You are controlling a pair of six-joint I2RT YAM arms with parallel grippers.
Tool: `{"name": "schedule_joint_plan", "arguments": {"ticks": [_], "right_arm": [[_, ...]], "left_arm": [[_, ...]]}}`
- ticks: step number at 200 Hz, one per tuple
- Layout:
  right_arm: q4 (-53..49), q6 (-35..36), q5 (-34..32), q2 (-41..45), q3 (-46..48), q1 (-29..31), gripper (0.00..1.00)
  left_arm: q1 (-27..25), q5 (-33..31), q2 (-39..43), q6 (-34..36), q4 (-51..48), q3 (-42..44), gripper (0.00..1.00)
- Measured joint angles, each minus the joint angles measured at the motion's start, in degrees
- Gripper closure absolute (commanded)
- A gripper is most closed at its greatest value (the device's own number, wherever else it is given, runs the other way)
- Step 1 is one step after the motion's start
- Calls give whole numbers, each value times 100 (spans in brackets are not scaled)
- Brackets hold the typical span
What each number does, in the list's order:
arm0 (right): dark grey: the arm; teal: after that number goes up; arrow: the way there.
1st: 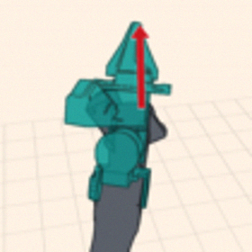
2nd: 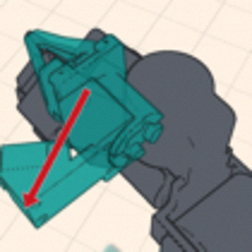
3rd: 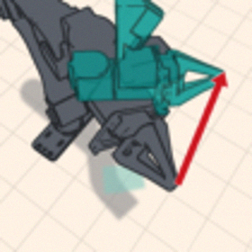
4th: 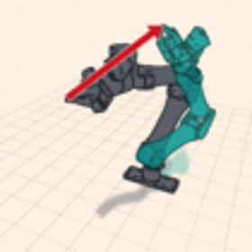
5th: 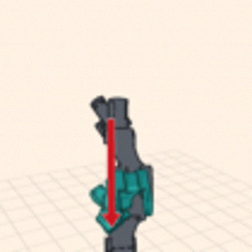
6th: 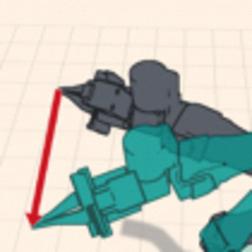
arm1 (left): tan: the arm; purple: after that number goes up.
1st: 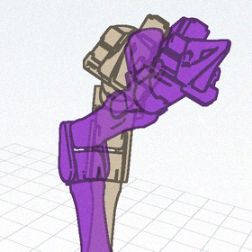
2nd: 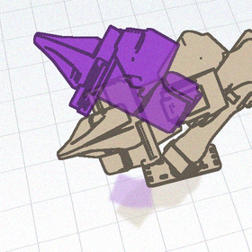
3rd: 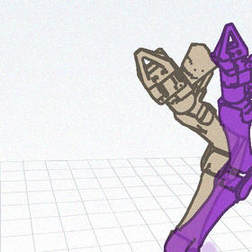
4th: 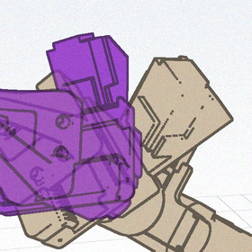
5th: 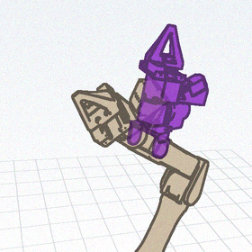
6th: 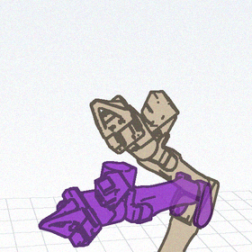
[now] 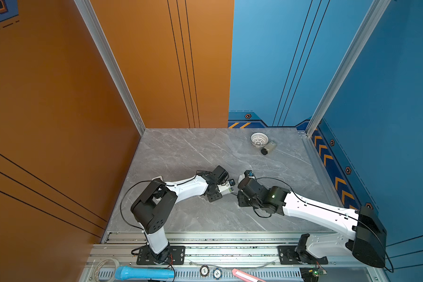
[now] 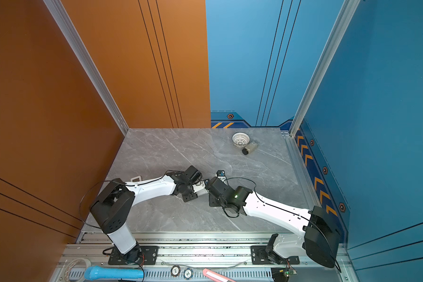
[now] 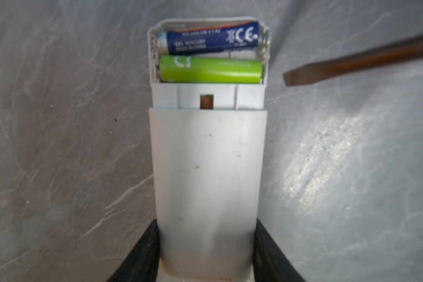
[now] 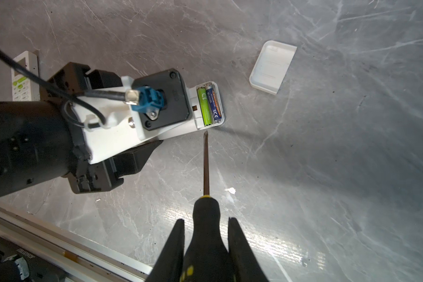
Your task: Unload the batteries from the remote control
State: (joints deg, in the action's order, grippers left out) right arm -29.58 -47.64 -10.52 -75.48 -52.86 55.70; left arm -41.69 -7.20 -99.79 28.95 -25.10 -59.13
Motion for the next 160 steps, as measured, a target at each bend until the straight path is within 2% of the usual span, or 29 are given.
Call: {"name": "schedule_joint_plan", "arguments": {"ticks": [160], "right_arm": [[66,-44,-107,-151,-22,-162,100]], "left_arm": [[-37,-33,0,11,4,-2,100]]}}
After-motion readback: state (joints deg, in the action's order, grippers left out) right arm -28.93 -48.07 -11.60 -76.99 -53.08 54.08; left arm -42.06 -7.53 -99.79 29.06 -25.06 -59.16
